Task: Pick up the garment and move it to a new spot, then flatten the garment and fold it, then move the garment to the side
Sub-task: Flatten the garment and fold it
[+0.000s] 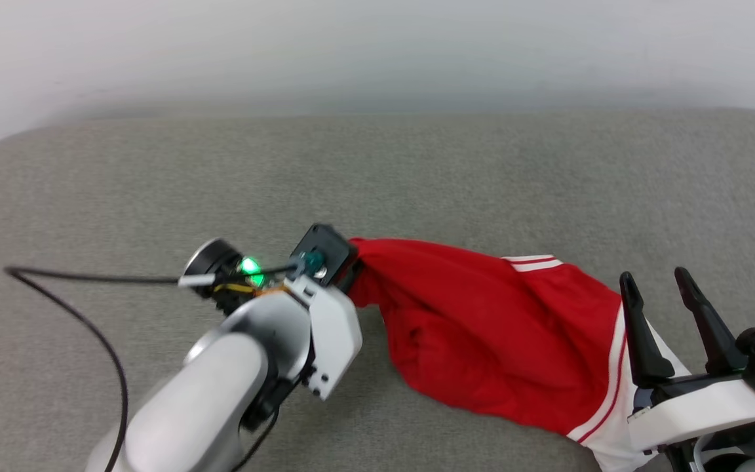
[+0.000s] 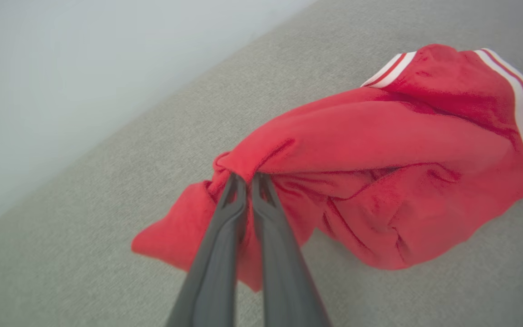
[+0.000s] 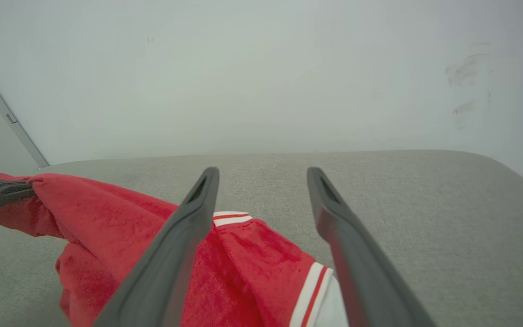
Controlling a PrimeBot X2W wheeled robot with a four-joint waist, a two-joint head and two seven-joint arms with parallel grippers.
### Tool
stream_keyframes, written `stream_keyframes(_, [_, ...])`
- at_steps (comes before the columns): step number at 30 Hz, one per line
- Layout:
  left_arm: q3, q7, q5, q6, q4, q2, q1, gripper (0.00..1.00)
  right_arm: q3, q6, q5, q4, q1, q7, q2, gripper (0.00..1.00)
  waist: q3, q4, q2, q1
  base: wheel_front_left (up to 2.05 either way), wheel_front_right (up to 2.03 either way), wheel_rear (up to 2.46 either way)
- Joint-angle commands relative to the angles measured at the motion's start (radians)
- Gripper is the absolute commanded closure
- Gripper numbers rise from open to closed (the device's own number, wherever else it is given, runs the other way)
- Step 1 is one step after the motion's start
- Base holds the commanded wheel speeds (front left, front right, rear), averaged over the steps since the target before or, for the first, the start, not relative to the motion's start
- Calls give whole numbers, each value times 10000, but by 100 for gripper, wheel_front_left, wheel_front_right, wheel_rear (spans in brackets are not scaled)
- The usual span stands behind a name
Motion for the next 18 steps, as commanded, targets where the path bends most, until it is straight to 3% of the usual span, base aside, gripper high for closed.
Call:
stream_keyframes(1, [19,-31,15,134,-297,103,426,100,-54,-3,-47,-46,109,16,9,0,-334,352,0,-1,0,0,0])
stream_keyframes(10, [359,440,-653,1733,-2999,1517,3879,100,-424,-3,-169,-436,482,265,8,0,-665,986,0,-1,0,0,0])
stream_keyframes(15, [14,760,-1494,2205,-2869,1298,5695,100,-396,-3,-199,-557,561,425,8,0,-757,1061,0,-1,0,0,0])
stream_keyframes(16, [-10,768,-1656,2259,-2800,1203,5878,81,-394,-3,-212,-563,569,443,8,0,-808,1066,0,-1,0,0,0])
stream_keyframes(17, [-7,705,-1776,2299,-2719,1099,6003,24,-375,-3,-196,-592,574,483,8,0,-838,1064,0,-1,0,0,0])
stream_keyframes(18, [7,609,-1800,2331,-2643,1048,6063,0,-362,-3,-206,-621,575,490,8,0,-862,1060,0,-1,0,0,0])
